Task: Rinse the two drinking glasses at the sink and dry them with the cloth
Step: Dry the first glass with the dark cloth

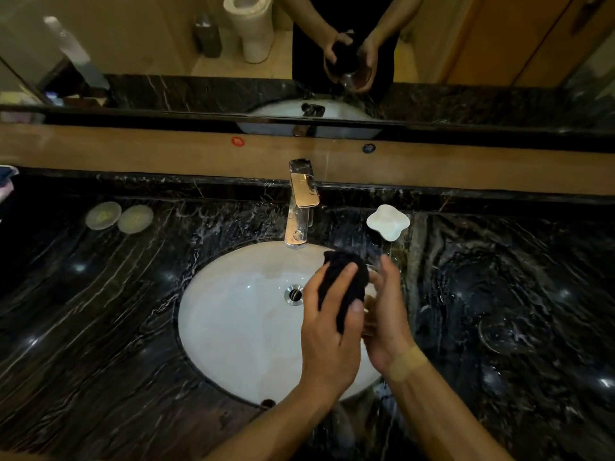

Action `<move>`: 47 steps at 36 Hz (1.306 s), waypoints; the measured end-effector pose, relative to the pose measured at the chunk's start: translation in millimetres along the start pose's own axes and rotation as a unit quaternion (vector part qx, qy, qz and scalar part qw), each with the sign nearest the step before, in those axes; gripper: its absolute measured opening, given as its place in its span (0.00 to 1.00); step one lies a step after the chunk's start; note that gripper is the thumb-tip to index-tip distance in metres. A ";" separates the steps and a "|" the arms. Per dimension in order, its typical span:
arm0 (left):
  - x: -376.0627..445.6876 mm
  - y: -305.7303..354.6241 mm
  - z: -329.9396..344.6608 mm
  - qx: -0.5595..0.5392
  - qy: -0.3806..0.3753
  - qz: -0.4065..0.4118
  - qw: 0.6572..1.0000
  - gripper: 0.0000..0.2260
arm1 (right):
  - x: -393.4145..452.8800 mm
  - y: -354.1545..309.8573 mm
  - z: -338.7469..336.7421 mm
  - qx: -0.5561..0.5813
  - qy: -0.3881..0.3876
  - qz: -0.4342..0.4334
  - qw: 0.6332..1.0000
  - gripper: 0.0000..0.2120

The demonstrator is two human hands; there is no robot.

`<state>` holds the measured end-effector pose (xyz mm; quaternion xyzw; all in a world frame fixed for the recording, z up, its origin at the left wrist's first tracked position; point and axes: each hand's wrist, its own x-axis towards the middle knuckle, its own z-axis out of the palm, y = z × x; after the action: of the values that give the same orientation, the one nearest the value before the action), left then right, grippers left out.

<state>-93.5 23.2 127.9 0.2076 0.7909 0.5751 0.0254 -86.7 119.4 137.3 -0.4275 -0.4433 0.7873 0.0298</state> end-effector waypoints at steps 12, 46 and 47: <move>12.4 4.4 -2.7 -0.086 0.046 -0.072 0.993 0.18 | -3.2 -12.9 4.5 0.030 0.028 -0.009 0.999 0.29; 11.7 -9.7 -14.4 -0.005 0.058 0.003 0.998 0.21 | -22.8 -9.5 12.9 -0.055 -0.032 -0.091 0.994 0.23; 13.5 -10.3 -15.6 0.003 0.056 0.006 0.998 0.21 | -23.6 -9.4 12.0 -0.078 -0.053 -0.097 0.991 0.23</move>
<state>-113.3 11.4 126.3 0.1800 0.7915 0.5836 -0.0226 -83.2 107.0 162.3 -0.3405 -0.5440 0.7653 0.0492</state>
